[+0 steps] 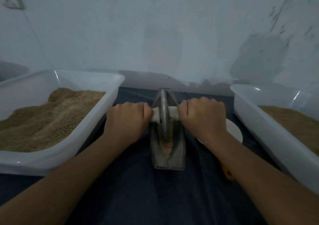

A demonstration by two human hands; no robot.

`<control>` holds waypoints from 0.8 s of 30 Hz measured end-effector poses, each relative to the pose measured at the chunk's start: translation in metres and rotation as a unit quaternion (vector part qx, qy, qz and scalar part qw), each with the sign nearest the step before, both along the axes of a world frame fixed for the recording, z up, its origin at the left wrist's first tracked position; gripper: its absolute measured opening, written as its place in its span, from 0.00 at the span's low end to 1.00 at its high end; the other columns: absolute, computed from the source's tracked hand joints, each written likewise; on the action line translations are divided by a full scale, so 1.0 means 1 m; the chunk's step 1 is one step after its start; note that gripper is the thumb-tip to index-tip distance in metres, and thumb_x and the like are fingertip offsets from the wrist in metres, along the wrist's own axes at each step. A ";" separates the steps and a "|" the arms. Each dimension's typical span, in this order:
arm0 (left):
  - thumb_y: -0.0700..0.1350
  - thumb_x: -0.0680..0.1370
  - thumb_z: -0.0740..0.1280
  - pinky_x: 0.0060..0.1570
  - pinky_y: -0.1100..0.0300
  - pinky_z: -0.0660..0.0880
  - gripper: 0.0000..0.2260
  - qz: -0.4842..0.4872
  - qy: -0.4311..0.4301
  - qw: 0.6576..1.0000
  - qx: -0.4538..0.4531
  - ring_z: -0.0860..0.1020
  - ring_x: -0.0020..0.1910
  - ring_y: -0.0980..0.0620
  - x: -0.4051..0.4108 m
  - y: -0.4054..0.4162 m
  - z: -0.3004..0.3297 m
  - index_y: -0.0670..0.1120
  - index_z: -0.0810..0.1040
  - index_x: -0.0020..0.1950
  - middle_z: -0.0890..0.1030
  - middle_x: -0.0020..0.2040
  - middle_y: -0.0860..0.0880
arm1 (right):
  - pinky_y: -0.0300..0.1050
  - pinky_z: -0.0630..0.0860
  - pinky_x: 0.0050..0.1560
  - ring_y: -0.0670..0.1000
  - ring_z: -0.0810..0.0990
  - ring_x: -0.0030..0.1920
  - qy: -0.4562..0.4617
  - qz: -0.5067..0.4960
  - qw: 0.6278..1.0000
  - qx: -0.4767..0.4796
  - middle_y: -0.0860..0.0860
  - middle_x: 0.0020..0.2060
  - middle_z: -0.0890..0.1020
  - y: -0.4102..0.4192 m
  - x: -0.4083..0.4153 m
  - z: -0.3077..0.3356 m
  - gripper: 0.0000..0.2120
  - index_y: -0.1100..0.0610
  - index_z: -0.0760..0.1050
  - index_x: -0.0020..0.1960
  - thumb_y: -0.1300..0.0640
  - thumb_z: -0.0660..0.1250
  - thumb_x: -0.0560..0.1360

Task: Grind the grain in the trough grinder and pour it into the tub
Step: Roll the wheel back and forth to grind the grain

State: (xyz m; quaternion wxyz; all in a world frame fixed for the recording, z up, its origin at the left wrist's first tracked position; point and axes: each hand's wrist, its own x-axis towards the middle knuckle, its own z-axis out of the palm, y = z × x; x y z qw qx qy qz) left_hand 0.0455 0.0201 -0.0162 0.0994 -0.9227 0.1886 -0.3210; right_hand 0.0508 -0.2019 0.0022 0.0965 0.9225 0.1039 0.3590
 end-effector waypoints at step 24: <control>0.51 0.80 0.51 0.32 0.57 0.57 0.16 0.051 0.034 0.998 -0.006 0.81 0.48 0.39 0.091 -0.031 0.034 0.49 0.78 0.49 0.82 0.51 0.42 | 0.55 0.75 0.49 0.57 0.77 0.50 0.310 -0.021 0.946 0.089 0.54 0.52 0.79 -0.024 0.100 0.008 0.14 0.55 0.72 0.48 0.47 0.54 0.80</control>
